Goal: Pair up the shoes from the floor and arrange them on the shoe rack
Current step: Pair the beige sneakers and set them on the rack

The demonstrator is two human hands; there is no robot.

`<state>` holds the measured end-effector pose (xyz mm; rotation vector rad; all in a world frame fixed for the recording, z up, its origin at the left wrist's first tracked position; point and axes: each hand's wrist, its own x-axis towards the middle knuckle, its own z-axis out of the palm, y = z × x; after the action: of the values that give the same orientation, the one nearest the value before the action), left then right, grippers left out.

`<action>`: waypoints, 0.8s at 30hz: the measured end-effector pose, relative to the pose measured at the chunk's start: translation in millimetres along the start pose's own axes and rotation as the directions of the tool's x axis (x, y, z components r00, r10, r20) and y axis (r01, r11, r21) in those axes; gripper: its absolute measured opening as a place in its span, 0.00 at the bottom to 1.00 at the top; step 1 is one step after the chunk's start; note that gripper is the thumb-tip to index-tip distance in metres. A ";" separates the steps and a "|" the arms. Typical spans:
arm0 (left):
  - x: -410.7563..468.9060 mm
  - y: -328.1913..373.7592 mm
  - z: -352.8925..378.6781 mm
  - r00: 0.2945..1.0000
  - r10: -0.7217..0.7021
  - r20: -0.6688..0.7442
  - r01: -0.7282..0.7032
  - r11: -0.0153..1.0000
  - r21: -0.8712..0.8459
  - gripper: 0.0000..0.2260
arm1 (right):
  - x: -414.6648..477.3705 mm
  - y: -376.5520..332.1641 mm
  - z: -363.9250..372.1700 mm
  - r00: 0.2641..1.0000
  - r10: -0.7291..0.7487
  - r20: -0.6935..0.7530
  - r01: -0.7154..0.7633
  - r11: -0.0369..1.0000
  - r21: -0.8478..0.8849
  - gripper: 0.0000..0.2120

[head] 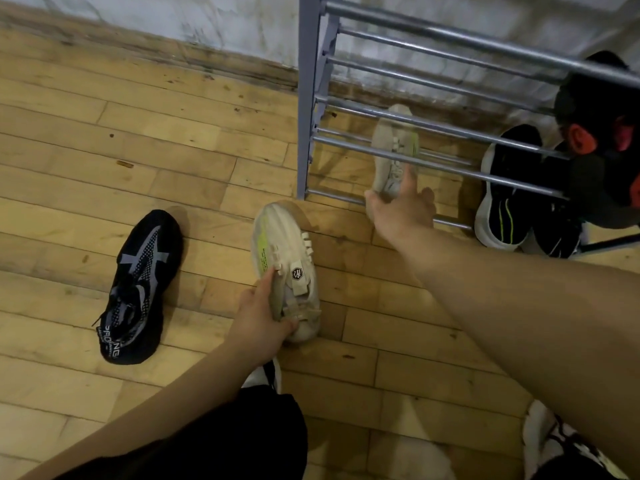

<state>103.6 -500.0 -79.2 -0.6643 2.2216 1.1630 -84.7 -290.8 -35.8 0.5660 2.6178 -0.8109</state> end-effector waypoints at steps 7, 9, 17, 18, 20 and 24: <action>-9.4 16.0 -12.1 0.993 0.099 0.070 -0.075 0.956 -0.285 0.50 | -114.0 55.9 -2.7 0.947 -0.157 0.282 0.092 0.969 0.230 0.36; -18.9 28.4 -17.8 0.981 0.138 0.134 -0.072 0.910 -0.409 0.47 | -144.5 65.3 -3.0 0.848 -0.107 0.520 -0.076 0.945 0.319 0.37; -32.2 72.0 -30.3 0.956 0.249 0.157 -0.152 0.875 -0.460 0.40 | -148.6 63.9 -20.0 0.875 -0.189 0.445 -0.162 0.752 0.638 0.28; -32.8 74.7 -32.2 0.947 0.267 0.177 -0.158 0.870 -0.468 0.39 | -146.8 63.7 -21.7 0.886 -0.177 0.428 -0.162 0.747 0.645 0.27; -32.3 79.0 -34.9 0.924 0.313 0.219 -0.189 0.872 -0.451 0.39 | -144.1 62.3 -25.1 0.905 -0.159 0.395 -0.161 0.730 0.664 0.27; -23.4 97.1 -41.9 0.916 0.359 0.180 -0.266 0.878 -0.397 0.37 | -128.7 49.9 -28.3 0.928 -0.180 0.325 -0.102 0.717 0.690 0.27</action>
<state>48.9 -482.3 12.5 -0.2697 1.9594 1.7519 43.7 -270.9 18.5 0.4680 1.9118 -1.7622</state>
